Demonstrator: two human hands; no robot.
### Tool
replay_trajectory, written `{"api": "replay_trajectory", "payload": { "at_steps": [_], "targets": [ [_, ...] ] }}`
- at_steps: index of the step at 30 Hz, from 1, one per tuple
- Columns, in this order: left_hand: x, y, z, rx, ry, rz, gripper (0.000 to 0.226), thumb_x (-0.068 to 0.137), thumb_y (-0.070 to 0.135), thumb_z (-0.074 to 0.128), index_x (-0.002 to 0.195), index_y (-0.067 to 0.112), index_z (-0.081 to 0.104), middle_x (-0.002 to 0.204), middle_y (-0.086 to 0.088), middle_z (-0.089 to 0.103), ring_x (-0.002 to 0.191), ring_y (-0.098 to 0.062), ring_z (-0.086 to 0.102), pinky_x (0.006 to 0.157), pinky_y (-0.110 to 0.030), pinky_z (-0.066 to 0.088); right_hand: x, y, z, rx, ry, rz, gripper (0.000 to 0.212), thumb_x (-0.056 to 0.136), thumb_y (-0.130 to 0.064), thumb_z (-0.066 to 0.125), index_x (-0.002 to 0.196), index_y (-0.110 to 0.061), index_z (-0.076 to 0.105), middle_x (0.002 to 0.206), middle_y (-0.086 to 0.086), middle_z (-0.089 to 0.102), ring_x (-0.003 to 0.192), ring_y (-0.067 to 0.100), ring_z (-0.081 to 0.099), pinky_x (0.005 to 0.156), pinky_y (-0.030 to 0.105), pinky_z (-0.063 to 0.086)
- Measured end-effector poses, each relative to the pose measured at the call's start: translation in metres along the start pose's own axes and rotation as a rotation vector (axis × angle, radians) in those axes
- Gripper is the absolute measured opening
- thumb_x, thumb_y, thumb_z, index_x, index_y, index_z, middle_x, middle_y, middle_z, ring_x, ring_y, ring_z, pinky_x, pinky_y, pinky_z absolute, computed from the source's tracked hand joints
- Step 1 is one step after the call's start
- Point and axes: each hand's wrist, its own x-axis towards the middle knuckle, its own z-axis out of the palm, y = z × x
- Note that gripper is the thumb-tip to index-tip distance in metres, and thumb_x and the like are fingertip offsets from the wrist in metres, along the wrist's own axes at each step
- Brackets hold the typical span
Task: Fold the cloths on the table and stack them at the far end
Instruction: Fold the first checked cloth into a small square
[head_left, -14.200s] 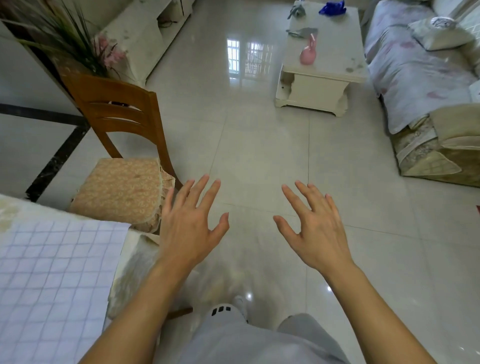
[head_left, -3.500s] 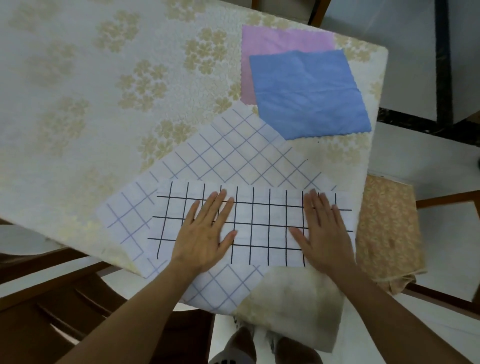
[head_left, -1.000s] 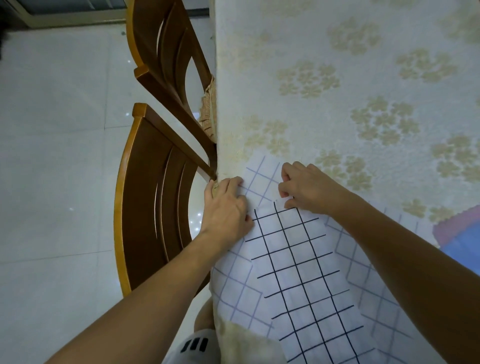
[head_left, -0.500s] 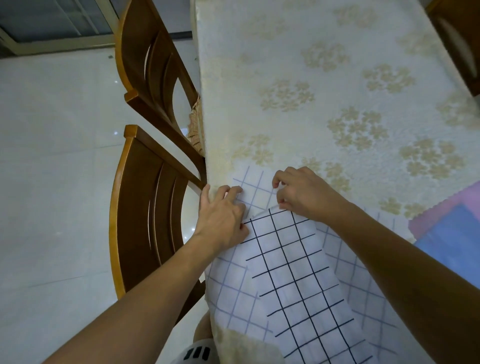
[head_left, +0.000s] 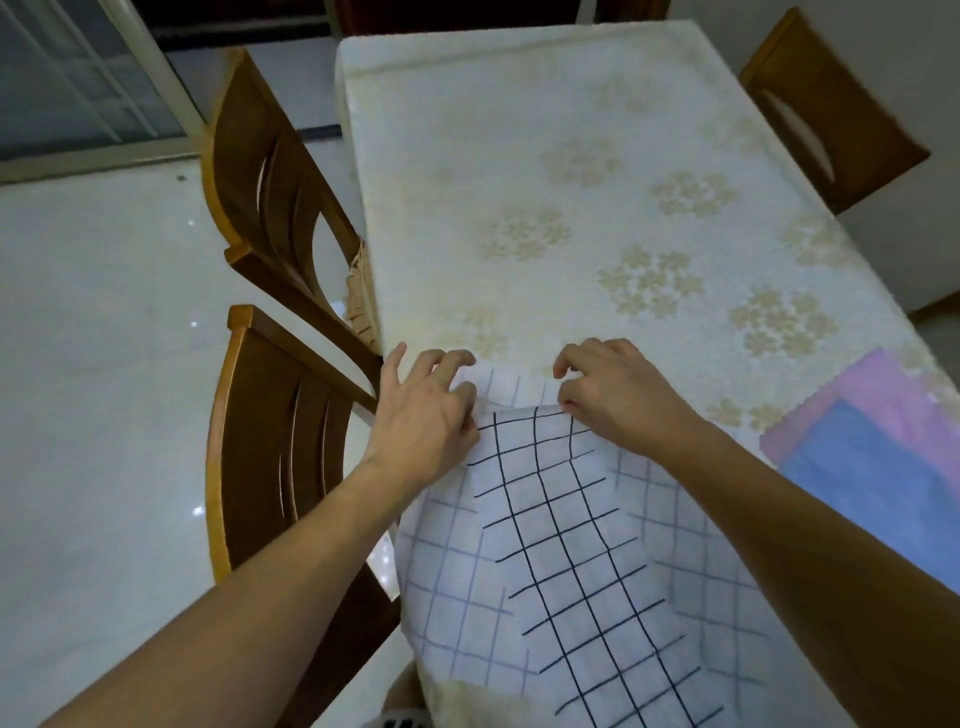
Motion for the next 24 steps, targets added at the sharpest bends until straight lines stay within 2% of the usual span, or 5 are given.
{"api": "replay_trajectory", "payload": {
  "at_steps": [3, 7, 13, 17, 24],
  "targets": [
    [0.001, 0.001, -0.029, 0.052, 0.11, 0.017, 0.01, 0.076, 0.026, 0.072, 0.079, 0.016, 0.074, 0.13, -0.002, 0.061, 0.121, -0.026, 0.054, 0.107, -0.063, 0.031, 0.0, -0.004, -0.025, -0.051, 0.07, 0.041, 0.011, 0.071, -0.008, 0.084, 0.07, -0.013, 0.075, 0.103, 0.005, 0.065, 0.095, 0.03, 0.062, 0.086, 0.045, 0.048],
    [0.001, 0.004, -0.082, 0.139, 0.242, 0.036, 0.013, 0.078, 0.025, 0.072, 0.084, 0.014, 0.074, 0.134, -0.006, 0.058, 0.127, -0.027, 0.049, 0.111, -0.064, 0.025, -0.001, -0.009, -0.073, -0.105, 0.225, 0.084, 0.009, 0.074, -0.008, 0.081, 0.073, -0.011, 0.074, 0.111, 0.008, 0.066, 0.105, 0.032, 0.061, 0.096, 0.05, 0.044],
    [-0.009, 0.025, -0.181, 0.222, 0.512, 0.034, 0.017, 0.086, 0.026, 0.061, 0.085, 0.013, 0.071, 0.138, -0.006, 0.055, 0.13, -0.024, 0.045, 0.116, -0.061, 0.02, -0.012, -0.018, -0.161, -0.139, 0.522, 0.096, 0.011, 0.085, -0.01, 0.07, 0.075, -0.009, 0.072, 0.118, 0.012, 0.066, 0.11, 0.032, 0.06, 0.107, 0.054, 0.037],
    [-0.029, 0.047, -0.227, 0.272, 0.657, 0.014, 0.021, 0.087, 0.025, 0.055, 0.081, 0.014, 0.071, 0.135, -0.004, 0.058, 0.127, -0.022, 0.05, 0.116, -0.059, 0.02, -0.038, -0.035, -0.212, -0.165, 0.636, 0.097, 0.014, 0.09, -0.016, 0.065, 0.079, -0.009, 0.071, 0.121, 0.013, 0.065, 0.111, 0.032, 0.059, 0.11, 0.052, 0.034],
    [-0.102, 0.092, -0.229, 0.234, 0.689, 0.071, 0.019, 0.088, 0.022, 0.056, 0.077, 0.012, 0.069, 0.132, -0.005, 0.061, 0.126, -0.023, 0.052, 0.115, -0.061, 0.022, -0.109, -0.072, -0.221, -0.153, 0.686, 0.103, 0.015, 0.092, -0.017, 0.063, 0.081, -0.01, 0.071, 0.119, 0.012, 0.064, 0.11, 0.03, 0.06, 0.111, 0.052, 0.034]
  ]
}}
